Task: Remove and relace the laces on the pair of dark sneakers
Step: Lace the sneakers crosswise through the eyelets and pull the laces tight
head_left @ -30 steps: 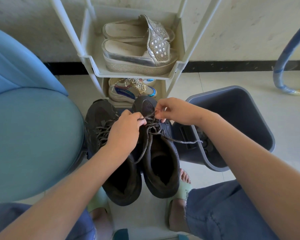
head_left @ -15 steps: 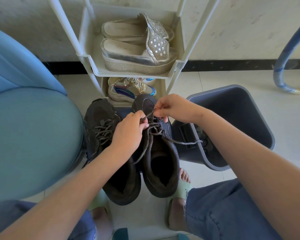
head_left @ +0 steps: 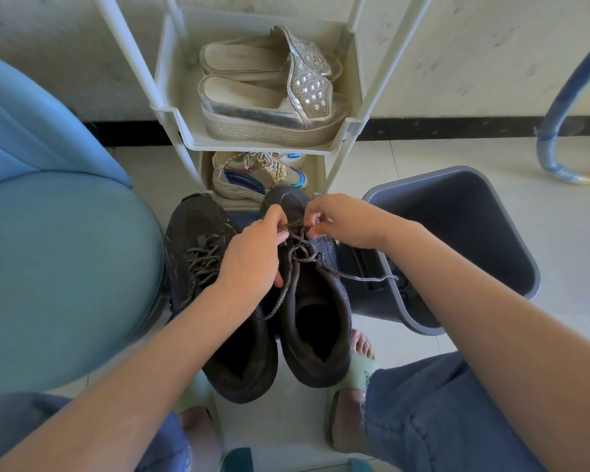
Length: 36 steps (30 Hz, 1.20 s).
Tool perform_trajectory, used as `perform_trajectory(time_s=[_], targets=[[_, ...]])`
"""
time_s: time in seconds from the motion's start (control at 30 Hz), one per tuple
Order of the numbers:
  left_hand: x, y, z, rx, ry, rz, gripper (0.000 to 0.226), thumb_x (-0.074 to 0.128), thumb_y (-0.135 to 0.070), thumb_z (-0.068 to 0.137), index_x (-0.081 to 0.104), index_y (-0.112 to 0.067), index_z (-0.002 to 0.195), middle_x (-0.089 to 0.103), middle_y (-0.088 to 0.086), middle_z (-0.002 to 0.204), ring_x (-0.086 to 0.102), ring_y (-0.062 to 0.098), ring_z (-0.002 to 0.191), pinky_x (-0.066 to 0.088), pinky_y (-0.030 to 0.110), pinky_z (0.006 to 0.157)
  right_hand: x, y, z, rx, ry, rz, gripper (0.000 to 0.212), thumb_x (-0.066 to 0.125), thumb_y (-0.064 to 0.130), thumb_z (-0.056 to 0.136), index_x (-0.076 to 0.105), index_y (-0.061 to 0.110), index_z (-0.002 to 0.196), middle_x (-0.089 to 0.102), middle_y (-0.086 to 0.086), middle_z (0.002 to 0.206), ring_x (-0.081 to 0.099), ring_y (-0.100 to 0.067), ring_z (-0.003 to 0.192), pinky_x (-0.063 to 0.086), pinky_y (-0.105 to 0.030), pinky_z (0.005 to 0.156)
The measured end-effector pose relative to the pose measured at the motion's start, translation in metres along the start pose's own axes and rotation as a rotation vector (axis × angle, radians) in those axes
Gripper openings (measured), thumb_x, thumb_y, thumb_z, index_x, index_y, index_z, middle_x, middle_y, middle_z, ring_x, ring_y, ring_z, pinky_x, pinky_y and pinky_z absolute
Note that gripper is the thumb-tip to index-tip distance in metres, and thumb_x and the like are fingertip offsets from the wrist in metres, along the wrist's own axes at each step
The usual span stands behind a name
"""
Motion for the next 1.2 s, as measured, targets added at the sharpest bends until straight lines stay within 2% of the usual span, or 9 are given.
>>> perform_trajectory(time_s=[0.2, 0.33, 0.53, 0.63, 0.73, 0.83, 0.97, 1.13, 1.2], targets=[[-0.009, -0.011, -0.004, 0.037, -0.014, 0.065, 0.018, 0.041, -0.006, 0.097, 0.036, -0.020, 0.107, 0.054, -0.004, 0.068, 0.061, 0.022, 0.059, 0.049, 0.040, 0.068, -0.007, 0.019, -0.001, -0.050, -0.018, -0.129, 0.011, 0.061, 0.019, 0.091, 0.062, 0.016, 0.101, 0.055, 0.005, 0.097, 0.051, -0.013, 0.089, 0.040, -0.027, 0.081], [-0.015, -0.027, -0.011, 0.076, 0.011, 0.096, 0.027, 0.040, 0.000, 0.092, 0.030, -0.020, 0.107, 0.066, 0.007, 0.079, 0.063, 0.028, 0.058, 0.052, 0.043, 0.070, -0.011, 0.022, -0.001, -0.061, -0.020, -0.053, 0.012, 0.059, 0.007, 0.088, 0.061, 0.018, 0.092, 0.052, 0.013, 0.077, 0.050, -0.002, 0.070, 0.034, -0.013, 0.062], [-0.020, -0.036, -0.009, 0.109, -0.032, 0.226, 0.045, 0.043, 0.008, 0.084, 0.031, -0.016, 0.120, 0.066, 0.006, 0.097, 0.063, 0.035, 0.074, 0.042, 0.039, 0.063, -0.012, 0.010, -0.004, -0.027, -0.023, 0.086, 0.012, 0.068, 0.006, 0.084, 0.064, 0.012, 0.094, 0.057, 0.010, 0.082, 0.057, -0.010, 0.082, 0.041, -0.011, 0.070], [-0.019, -0.031, -0.006, 0.107, -0.034, 0.167, 0.038, 0.052, 0.003, 0.087, 0.035, -0.018, 0.114, 0.069, 0.004, 0.089, 0.064, 0.031, 0.070, 0.047, 0.040, 0.066, -0.016, 0.004, -0.005, -0.003, -0.030, 0.119, 0.014, 0.069, 0.004, 0.083, 0.067, 0.008, 0.096, 0.063, 0.004, 0.086, 0.060, -0.012, 0.084, 0.039, -0.004, 0.067], [-0.022, -0.019, -0.001, 0.021, -0.012, 0.003, 0.019, 0.058, -0.020, 0.093, 0.045, -0.021, 0.107, 0.063, 0.000, 0.060, 0.065, 0.022, 0.059, 0.050, 0.036, 0.075, -0.016, -0.001, -0.008, 0.003, 0.024, 0.157, 0.011, 0.068, 0.002, 0.083, 0.069, 0.007, 0.093, 0.066, 0.005, 0.082, 0.063, -0.008, 0.079, 0.040, -0.005, 0.070], [-0.022, -0.014, 0.000, -0.025, 0.038, -0.109, 0.022, 0.058, -0.036, 0.092, 0.062, -0.018, 0.103, 0.055, -0.002, 0.045, 0.058, 0.010, 0.041, 0.045, 0.022, 0.064, -0.010, -0.002, -0.012, -0.005, 0.091, 0.165, 0.012, 0.069, 0.004, 0.083, 0.068, 0.012, 0.091, 0.064, 0.012, 0.078, 0.062, -0.002, 0.074, 0.041, -0.009, 0.073], [-0.020, -0.008, 0.000, -0.030, 0.071, -0.152, 0.012, 0.062, -0.026, 0.090, 0.068, -0.017, 0.092, 0.056, -0.005, 0.047, 0.052, 0.008, 0.032, 0.040, 0.011, 0.053, -0.009, -0.008, -0.013, 0.015, 0.103, 0.209, 0.012, 0.073, 0.010, 0.082, 0.070, 0.016, 0.093, 0.068, 0.011, 0.080, 0.065, -0.002, 0.077, 0.043, -0.008, 0.077], [-0.024, -0.010, 0.002, -0.039, -0.035, -0.048, 0.008, 0.050, -0.024, 0.097, 0.053, -0.017, 0.097, 0.057, 0.002, 0.049, 0.055, 0.014, 0.042, 0.048, 0.029, 0.067, 0.000, -0.009, -0.011, 0.010, 0.145, 0.215, 0.012, 0.073, 0.012, 0.082, 0.071, 0.013, 0.094, 0.073, 0.002, 0.090, 0.067, -0.005, 0.080, 0.045, -0.012, 0.077], [-0.022, -0.013, 0.003, -0.018, -0.037, -0.002, 0.010, 0.051, -0.025, 0.097, 0.050, -0.016, 0.101, 0.064, 0.005, 0.064, 0.054, 0.019, 0.047, 0.049, 0.040, 0.076, -0.001, -0.009, -0.012, 0.007, 0.151, 0.216, 0.011, 0.071, 0.013, 0.084, 0.070, 0.014, 0.095, 0.073, 0.002, 0.092, 0.067, -0.006, 0.081, 0.045, -0.012, 0.077]])
Point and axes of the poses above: each hand's wrist, its own z-axis towards the middle knuckle, its own x-axis out of the palm, y = z × x, the point moved 9 cm from there along z, towards the middle knuckle
